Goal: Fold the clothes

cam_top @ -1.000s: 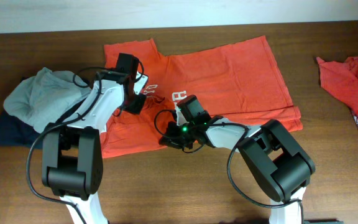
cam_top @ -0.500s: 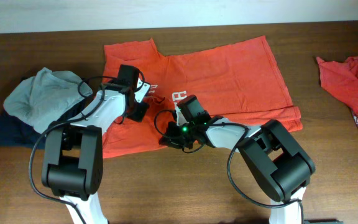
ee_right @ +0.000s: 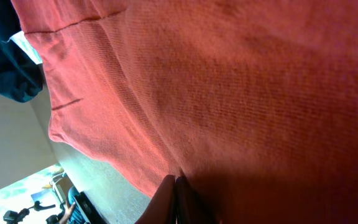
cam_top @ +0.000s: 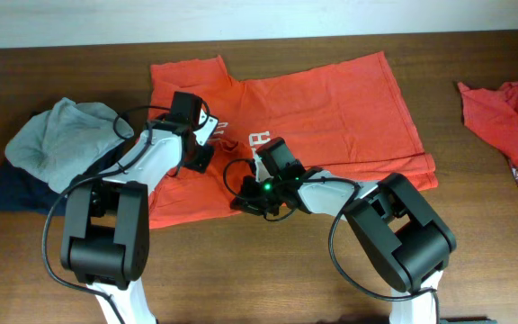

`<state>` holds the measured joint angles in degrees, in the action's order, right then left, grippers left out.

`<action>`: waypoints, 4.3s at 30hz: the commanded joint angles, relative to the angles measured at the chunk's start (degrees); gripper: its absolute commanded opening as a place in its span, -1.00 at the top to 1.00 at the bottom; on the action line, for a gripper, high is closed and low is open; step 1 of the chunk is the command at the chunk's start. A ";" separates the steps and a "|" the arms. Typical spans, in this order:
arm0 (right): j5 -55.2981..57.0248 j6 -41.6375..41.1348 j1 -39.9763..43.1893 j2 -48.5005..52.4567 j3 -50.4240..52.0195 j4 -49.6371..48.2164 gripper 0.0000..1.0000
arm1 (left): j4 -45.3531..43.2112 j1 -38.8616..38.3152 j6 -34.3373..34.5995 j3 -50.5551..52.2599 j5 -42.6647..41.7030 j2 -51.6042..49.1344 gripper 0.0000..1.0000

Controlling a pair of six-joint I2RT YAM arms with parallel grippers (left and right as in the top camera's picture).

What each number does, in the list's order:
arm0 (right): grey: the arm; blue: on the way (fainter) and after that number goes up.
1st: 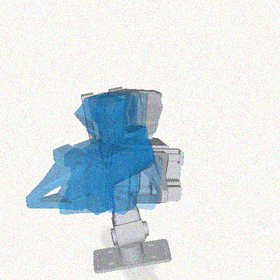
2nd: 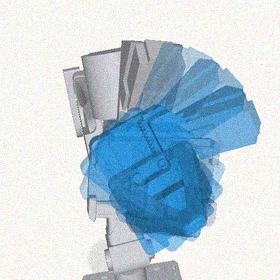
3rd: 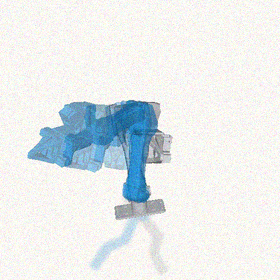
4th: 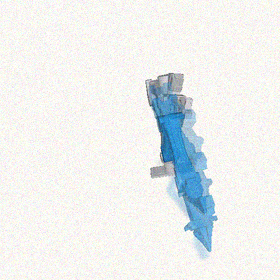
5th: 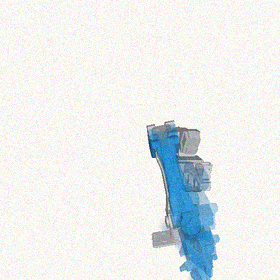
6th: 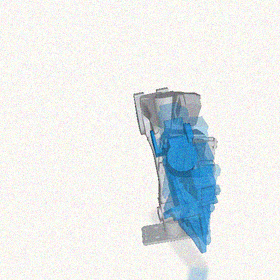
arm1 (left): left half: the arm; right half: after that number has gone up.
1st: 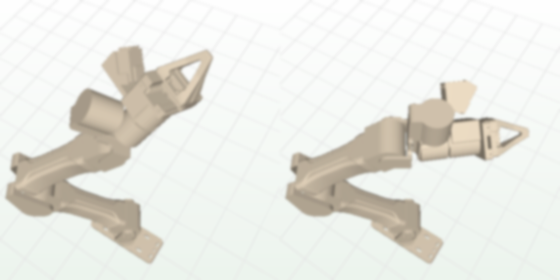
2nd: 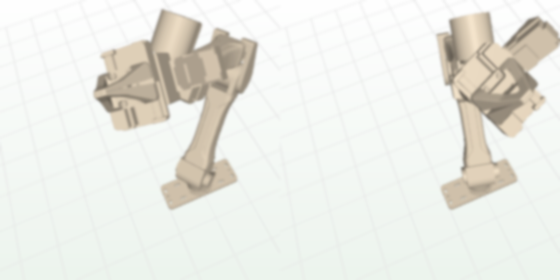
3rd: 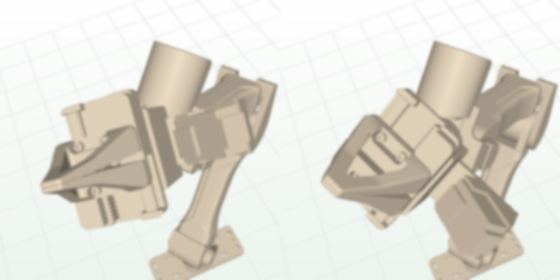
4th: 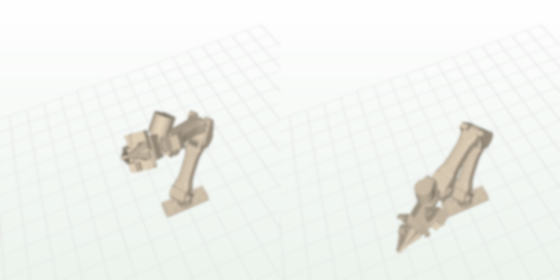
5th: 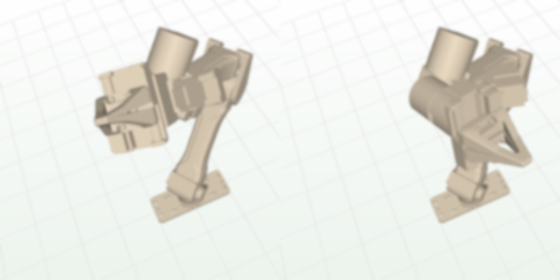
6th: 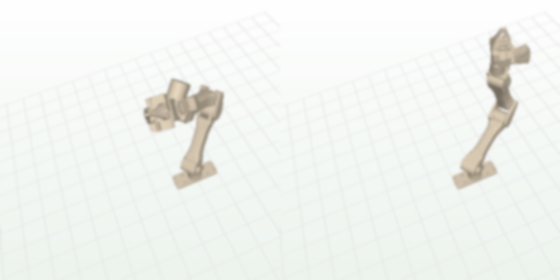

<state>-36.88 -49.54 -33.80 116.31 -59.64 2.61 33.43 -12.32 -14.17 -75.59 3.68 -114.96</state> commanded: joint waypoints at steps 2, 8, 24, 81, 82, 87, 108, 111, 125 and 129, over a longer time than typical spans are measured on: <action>7.19 -0.48 0.02 1.95 2.10 2.21 0.89 | -0.13 0.11 -1.03 -6.10 4.98 2.60 0.99; 7.21 -0.48 0.02 1.95 2.08 2.21 0.89 | -5.46 0.22 -3.13 -6.27 5.18 2.47 0.94; 5.84 0.31 0.68 1.62 2.05 2.54 0.67 | 2.36 1.95 2.49 -6.88 10.71 4.94 -0.95; 18.08 29.11 55.17 -13.75 2.34 34.45 0.28 | 5.03 13.22 28.24 18.93 3.63 9.92 0.99; 18.08 29.14 55.17 -13.73 2.34 33.68 0.35 | 5.05 13.22 28.24 18.93 3.63 9.92 0.99; 15.50 29.14 55.25 -13.73 2.29 32.04 0.68 | 5.38 13.22 28.22 18.93 3.65 9.92 0.99; 10.10 26.14 55.21 -13.81 2.32 11.82 0.89 | 5.84 13.22 27.34 18.93 3.72 9.92 0.99; 10.82 26.14 55.21 -13.81 2.32 11.41 0.08 | 5.95 13.22 27.34 18.93 3.72 9.92 0.99; 6.05 27.23 55.10 -13.81 2.32 23.98 0.42 | 7.26 12.96 19.34 16.44 0.28 12.17 0.67; 5.51 27.28 55.10 -13.81 2.32 26.73 0.72 | 6.36 10.69 11.67 13.94 -6.43 17.73 0.61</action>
<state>-30.17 -22.61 21.23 102.43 -57.43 28.38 40.69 0.12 6.02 -59.16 3.01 -102.43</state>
